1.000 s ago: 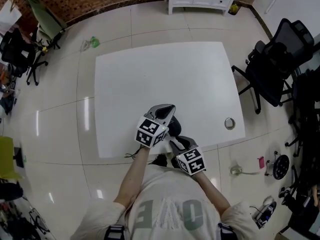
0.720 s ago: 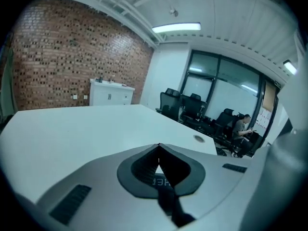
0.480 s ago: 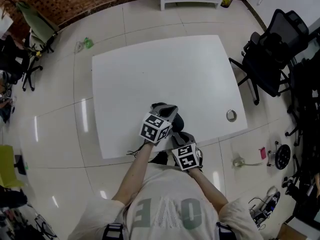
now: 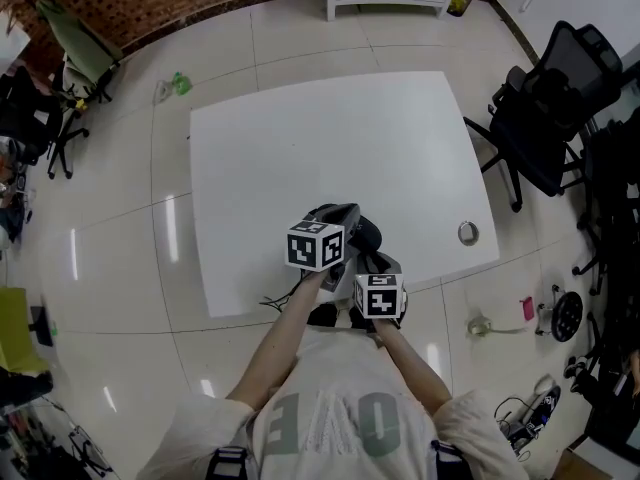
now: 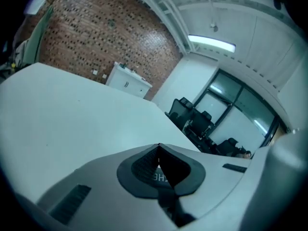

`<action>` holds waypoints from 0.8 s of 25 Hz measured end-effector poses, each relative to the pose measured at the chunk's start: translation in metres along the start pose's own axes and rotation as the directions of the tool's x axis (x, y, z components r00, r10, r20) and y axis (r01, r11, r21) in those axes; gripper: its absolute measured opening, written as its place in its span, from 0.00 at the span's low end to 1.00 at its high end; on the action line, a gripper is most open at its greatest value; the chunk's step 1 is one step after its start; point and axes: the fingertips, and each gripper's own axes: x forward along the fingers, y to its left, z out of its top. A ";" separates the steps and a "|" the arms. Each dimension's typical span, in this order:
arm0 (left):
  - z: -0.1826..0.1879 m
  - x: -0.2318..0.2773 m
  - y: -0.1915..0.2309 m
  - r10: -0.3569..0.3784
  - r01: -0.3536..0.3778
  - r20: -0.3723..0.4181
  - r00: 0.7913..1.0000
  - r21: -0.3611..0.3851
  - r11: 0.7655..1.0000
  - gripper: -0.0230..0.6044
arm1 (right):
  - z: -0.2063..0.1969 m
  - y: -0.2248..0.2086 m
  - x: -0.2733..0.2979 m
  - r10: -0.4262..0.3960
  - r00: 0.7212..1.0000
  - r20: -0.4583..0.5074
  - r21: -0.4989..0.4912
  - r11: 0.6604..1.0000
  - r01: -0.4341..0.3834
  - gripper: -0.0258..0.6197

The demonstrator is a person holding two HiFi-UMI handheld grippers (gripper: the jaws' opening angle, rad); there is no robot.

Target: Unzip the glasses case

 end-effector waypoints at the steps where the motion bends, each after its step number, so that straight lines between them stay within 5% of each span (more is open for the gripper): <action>1: -0.003 0.000 -0.001 0.009 -0.009 -0.003 1.000 0.032 0.999 0.04 | 0.001 -0.001 0.001 0.006 1.000 -0.003 0.007 1.000 -0.006 0.18; 3: -0.005 0.000 -0.003 0.017 -0.016 -0.009 1.000 0.072 0.997 0.04 | 0.003 0.001 0.001 0.018 1.000 -0.004 -0.016 1.000 -0.019 0.17; 4: -0.004 0.001 -0.003 0.017 -0.016 -0.012 1.000 0.080 0.997 0.04 | 0.004 0.002 0.001 0.026 1.000 -0.003 -0.029 0.999 -0.026 0.06; 10: -0.007 0.001 -0.005 0.026 -0.021 -0.026 0.999 0.165 0.986 0.04 | 0.006 0.004 -0.002 0.078 0.997 0.006 -0.063 0.995 -0.078 0.04; 15: -0.021 0.000 -0.010 0.119 -0.094 -0.038 0.992 0.402 0.911 0.04 | 0.010 0.012 -0.008 0.114 0.993 0.004 -0.166 0.980 -0.112 0.04; 20: -0.025 0.007 -0.009 0.179 -0.146 -0.033 0.983 0.447 0.882 0.04 | 0.007 0.015 -0.008 0.164 0.987 -0.002 -0.225 0.961 -0.160 0.04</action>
